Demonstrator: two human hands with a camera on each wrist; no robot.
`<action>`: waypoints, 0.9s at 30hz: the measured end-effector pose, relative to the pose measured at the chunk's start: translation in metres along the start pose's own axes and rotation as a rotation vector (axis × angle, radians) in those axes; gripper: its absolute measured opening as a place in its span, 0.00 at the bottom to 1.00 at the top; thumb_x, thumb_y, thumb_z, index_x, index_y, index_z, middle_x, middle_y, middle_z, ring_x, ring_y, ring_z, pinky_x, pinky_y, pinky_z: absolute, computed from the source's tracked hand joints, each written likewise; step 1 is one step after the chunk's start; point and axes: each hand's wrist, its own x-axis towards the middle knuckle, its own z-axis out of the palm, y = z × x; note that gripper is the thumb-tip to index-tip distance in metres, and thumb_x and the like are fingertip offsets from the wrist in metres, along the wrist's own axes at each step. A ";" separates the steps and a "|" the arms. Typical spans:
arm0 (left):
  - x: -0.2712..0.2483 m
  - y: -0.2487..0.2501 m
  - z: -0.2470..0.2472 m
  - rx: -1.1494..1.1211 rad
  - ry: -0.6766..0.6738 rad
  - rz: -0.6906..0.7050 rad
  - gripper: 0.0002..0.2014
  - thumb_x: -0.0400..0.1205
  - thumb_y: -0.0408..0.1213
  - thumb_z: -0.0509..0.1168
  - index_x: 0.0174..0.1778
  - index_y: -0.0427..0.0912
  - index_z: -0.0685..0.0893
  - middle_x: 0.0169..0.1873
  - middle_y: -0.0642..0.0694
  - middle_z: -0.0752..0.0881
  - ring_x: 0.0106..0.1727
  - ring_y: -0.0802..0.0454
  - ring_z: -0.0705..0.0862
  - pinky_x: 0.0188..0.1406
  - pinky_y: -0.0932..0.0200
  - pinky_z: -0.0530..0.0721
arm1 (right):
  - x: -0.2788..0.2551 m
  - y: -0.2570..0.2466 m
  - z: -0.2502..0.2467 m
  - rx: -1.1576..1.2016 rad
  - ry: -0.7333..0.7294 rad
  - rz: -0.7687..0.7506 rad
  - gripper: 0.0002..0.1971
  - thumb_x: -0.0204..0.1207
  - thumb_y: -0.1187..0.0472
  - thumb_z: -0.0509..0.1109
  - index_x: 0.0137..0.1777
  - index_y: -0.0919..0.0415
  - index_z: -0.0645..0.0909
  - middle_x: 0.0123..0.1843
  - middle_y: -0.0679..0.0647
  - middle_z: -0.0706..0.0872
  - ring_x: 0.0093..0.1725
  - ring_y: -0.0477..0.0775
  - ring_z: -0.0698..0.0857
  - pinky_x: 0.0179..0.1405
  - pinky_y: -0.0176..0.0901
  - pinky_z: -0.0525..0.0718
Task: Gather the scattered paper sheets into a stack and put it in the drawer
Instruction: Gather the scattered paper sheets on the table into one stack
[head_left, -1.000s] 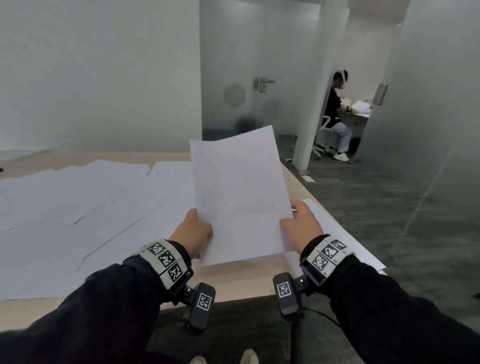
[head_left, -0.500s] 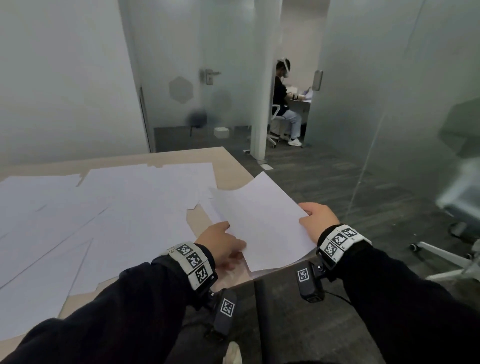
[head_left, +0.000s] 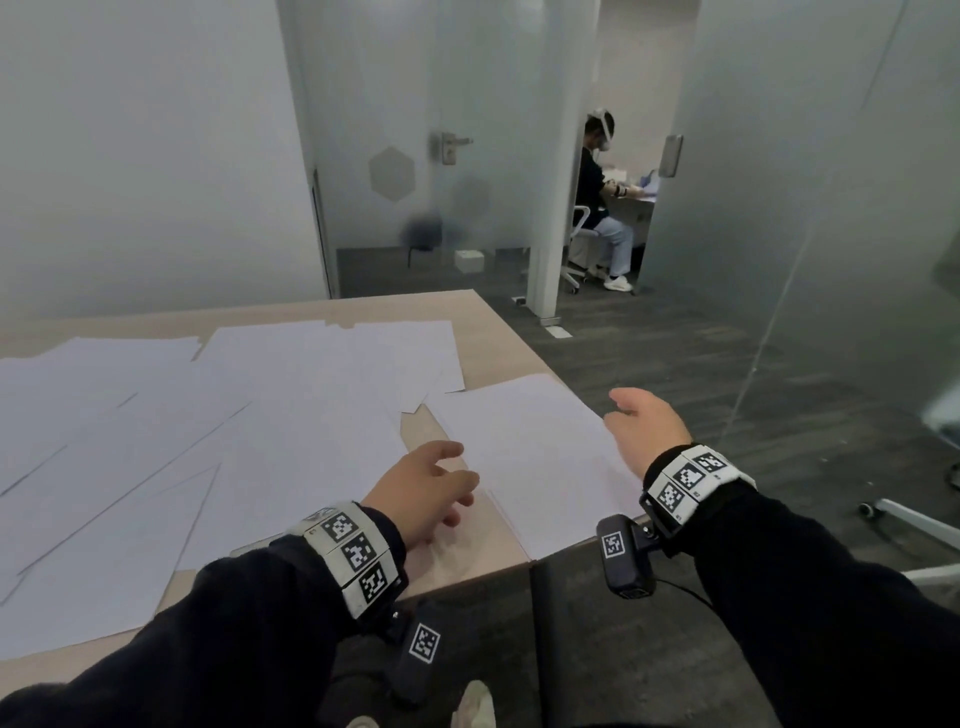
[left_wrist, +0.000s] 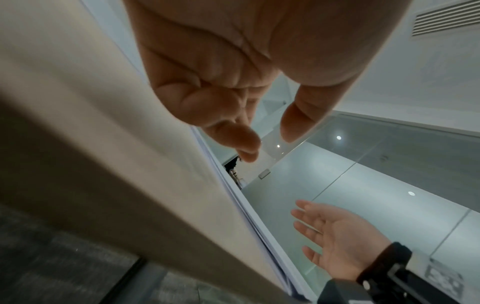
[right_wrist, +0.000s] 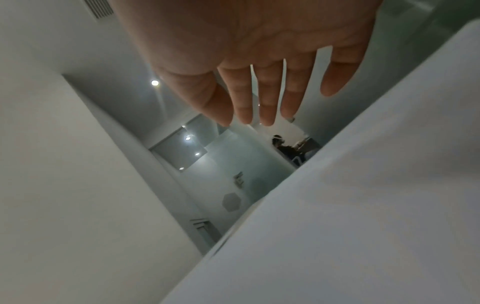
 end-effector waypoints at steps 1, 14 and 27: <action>-0.006 -0.002 -0.007 0.005 0.017 0.037 0.17 0.82 0.42 0.66 0.67 0.53 0.80 0.44 0.52 0.91 0.39 0.54 0.87 0.32 0.60 0.80 | -0.003 -0.010 0.007 0.052 -0.013 -0.038 0.23 0.79 0.59 0.66 0.74 0.54 0.78 0.72 0.52 0.81 0.70 0.54 0.80 0.71 0.47 0.75; -0.073 -0.071 -0.128 -0.027 0.489 0.074 0.08 0.82 0.38 0.67 0.45 0.56 0.90 0.46 0.60 0.91 0.50 0.64 0.85 0.48 0.66 0.77 | -0.080 -0.137 0.148 0.260 -0.568 -0.151 0.12 0.81 0.55 0.67 0.63 0.51 0.84 0.58 0.47 0.86 0.59 0.48 0.84 0.52 0.40 0.78; -0.127 -0.162 -0.189 0.928 0.385 -0.236 0.40 0.77 0.73 0.44 0.86 0.61 0.55 0.87 0.57 0.51 0.88 0.53 0.47 0.85 0.43 0.48 | -0.150 -0.188 0.215 -0.455 -0.823 -0.699 0.31 0.68 0.32 0.58 0.73 0.34 0.72 0.79 0.37 0.73 0.76 0.46 0.73 0.76 0.52 0.71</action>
